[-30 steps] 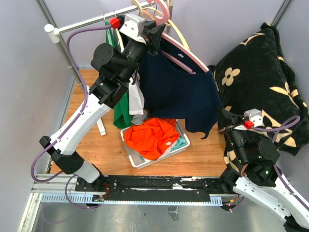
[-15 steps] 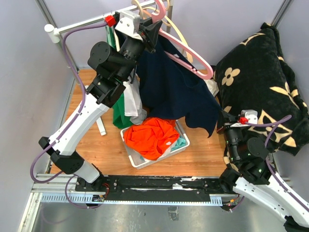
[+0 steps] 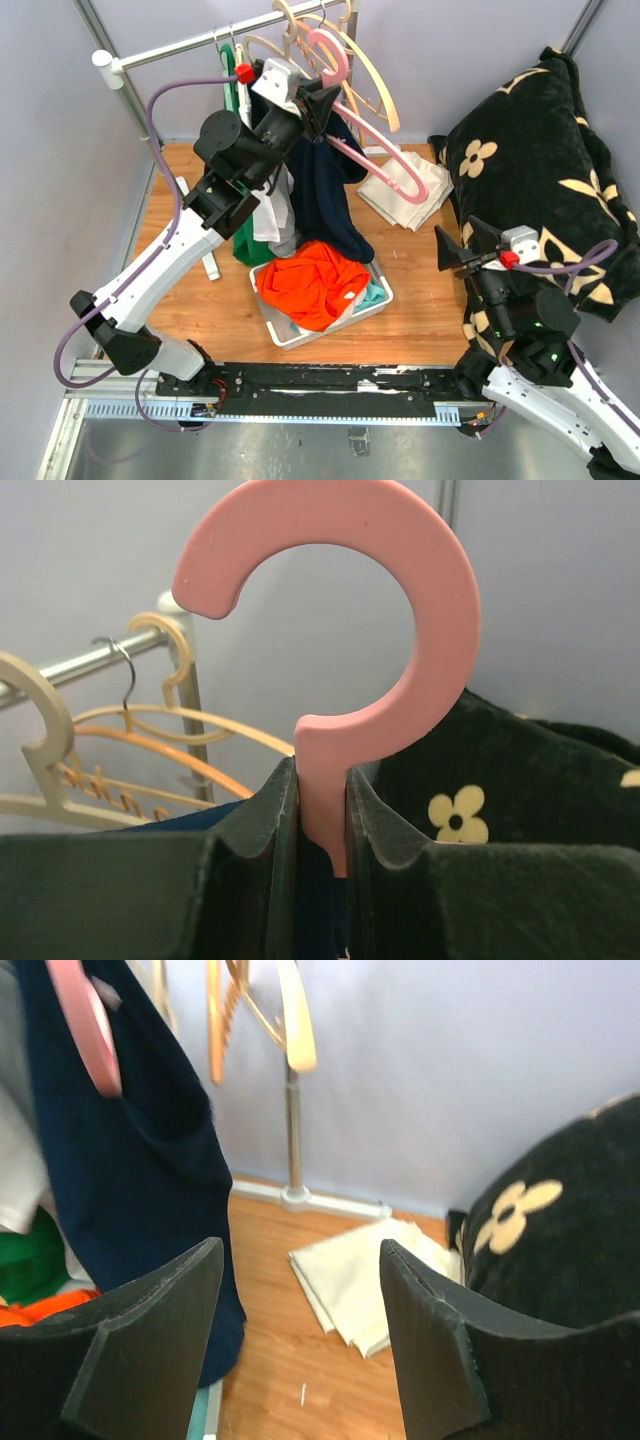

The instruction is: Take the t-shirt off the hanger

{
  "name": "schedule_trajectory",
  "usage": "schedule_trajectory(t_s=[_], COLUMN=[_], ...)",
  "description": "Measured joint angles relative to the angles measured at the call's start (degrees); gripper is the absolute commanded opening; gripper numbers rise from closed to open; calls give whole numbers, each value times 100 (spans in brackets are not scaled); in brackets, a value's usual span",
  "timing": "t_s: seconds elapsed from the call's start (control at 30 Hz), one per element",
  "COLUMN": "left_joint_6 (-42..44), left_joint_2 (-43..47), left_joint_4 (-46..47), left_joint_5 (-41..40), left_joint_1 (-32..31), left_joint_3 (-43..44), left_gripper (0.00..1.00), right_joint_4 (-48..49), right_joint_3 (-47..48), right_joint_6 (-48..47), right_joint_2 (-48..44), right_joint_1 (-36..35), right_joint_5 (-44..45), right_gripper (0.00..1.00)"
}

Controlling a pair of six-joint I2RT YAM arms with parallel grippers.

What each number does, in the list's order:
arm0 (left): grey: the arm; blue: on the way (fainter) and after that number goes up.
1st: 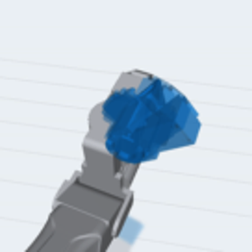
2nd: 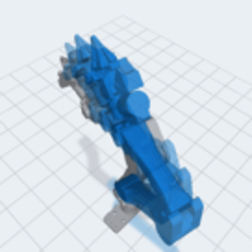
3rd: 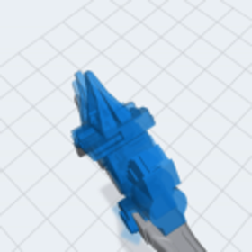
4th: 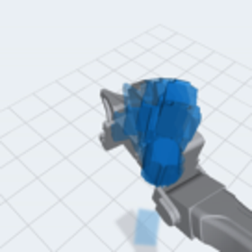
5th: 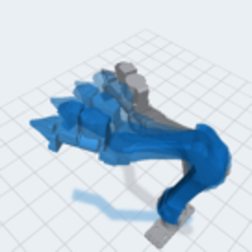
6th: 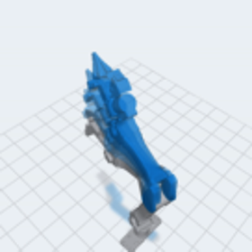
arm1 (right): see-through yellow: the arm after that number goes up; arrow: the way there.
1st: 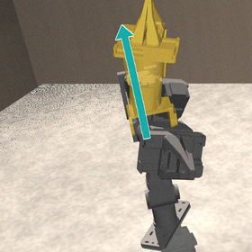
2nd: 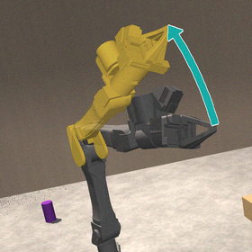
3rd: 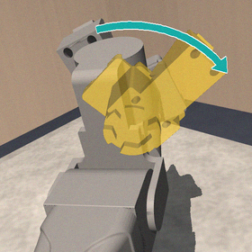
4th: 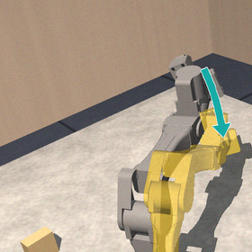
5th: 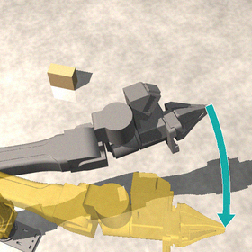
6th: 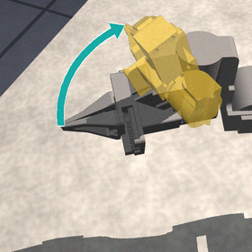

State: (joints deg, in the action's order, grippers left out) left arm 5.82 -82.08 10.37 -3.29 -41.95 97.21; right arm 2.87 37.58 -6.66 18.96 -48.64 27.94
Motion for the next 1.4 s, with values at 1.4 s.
schedule_trajectory(t_s=[1.4], left_joint_6=[214], left_joint_2=[376], left_joint_4=[-234], left_joint_5=[164], left_joint_1=[-560], left_joint_3=[-1078], left_gripper=[1], right_joint_4=[-446], right_joint_3=[2505], right_joint_6=[-210], right_joint_2=[2612], right_joint_1=[0], right_joint_5=[-2124], right_gripper=[50])
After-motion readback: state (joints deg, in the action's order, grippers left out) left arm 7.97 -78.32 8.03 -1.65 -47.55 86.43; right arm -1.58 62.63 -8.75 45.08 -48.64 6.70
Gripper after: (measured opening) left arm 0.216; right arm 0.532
